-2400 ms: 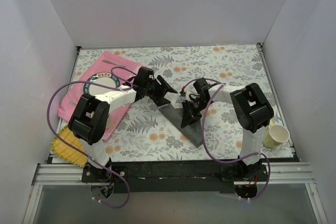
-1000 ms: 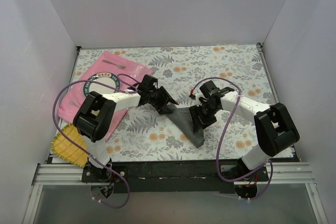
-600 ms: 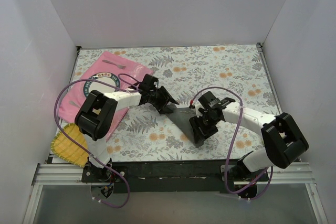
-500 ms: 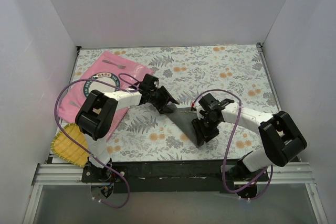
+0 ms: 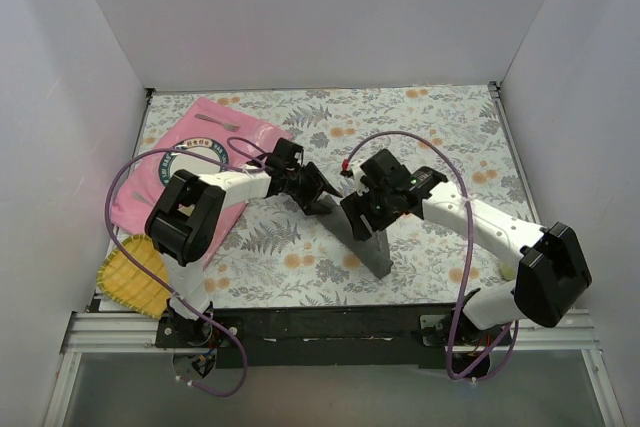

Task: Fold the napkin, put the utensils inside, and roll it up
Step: Roll the napkin with the utensil

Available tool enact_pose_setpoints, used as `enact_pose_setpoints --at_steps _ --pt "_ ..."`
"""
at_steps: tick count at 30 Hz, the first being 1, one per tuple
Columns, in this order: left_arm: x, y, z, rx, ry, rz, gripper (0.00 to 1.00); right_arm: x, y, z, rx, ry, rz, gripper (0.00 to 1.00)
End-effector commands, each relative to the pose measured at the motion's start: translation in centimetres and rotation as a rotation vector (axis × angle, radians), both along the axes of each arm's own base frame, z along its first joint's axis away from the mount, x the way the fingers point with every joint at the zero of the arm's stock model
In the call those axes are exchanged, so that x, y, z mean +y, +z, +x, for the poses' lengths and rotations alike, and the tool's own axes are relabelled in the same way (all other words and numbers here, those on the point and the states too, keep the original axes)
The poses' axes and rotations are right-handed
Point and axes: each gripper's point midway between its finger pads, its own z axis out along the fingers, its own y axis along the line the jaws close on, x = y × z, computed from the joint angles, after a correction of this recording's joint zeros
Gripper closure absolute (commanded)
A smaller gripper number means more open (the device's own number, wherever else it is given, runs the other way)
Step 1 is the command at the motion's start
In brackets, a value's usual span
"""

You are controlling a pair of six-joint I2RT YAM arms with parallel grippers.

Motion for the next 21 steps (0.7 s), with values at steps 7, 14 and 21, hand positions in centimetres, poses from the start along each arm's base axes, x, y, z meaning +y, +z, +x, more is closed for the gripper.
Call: enact_pose_setpoints --at_steps 7,14,21 --pt "0.2 0.1 0.8 0.022 0.015 0.007 0.49 4.2 -2.1 1.8 -0.282 0.112 -0.181 0.23" --pt "0.5 -0.5 0.6 0.041 0.019 0.015 0.49 4.2 -5.2 1.6 -0.369 0.139 -0.325 0.30" --pt "0.5 -0.7 0.7 0.044 0.021 0.014 0.49 3.6 -7.9 1.3 -0.357 0.163 -0.371 0.32"
